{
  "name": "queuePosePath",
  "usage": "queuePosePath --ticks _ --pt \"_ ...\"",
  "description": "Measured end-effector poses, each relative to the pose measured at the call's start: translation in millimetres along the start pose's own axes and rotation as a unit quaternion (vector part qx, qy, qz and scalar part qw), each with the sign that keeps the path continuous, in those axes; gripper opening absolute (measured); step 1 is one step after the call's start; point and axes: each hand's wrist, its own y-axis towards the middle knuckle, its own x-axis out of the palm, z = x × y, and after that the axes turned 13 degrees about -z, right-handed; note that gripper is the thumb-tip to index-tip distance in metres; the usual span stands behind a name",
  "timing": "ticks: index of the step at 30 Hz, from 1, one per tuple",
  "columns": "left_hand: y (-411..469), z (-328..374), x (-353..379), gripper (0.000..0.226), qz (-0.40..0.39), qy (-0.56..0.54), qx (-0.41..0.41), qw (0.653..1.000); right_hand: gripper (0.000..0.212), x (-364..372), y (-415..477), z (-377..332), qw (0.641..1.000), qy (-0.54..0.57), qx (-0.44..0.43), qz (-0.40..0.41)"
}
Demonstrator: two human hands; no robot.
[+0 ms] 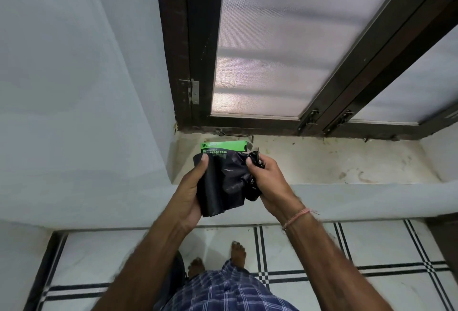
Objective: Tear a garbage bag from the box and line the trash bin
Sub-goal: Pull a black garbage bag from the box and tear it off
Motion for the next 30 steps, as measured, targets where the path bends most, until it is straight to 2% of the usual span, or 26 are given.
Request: queuePosePath --ticks 4,8,14,20,22,25,30 --pt "3 -3 2 0.051 -0.014 0.015 0.003 1.000 0.026 -4 -8 -1 0.996 -0.058 0.000 -0.074" --pt "7 -6 6 0.050 0.002 0.016 0.010 1.000 0.017 -15 -1 3 0.997 -0.062 0.012 -0.045" --pt "19 -7 23 0.046 0.035 0.014 0.030 0.999 0.013 -37 12 -2 0.997 -0.012 0.025 -0.067" --pt "27 -13 41 0.049 0.037 0.050 0.036 0.997 0.019 -52 12 -6 0.997 0.009 0.013 -0.076" --pt "31 -17 48 0.050 0.032 0.068 0.044 0.996 0.027 -60 9 -9 0.993 0.026 0.012 -0.118" --pt "34 -20 53 0.054 0.026 0.089 0.053 0.994 0.039 -71 6 -12 0.985 -0.036 0.005 -0.167" --pt "37 -23 64 0.053 0.034 0.160 0.069 0.984 0.038 -82 8 -15 0.982 -0.071 -0.004 -0.174"
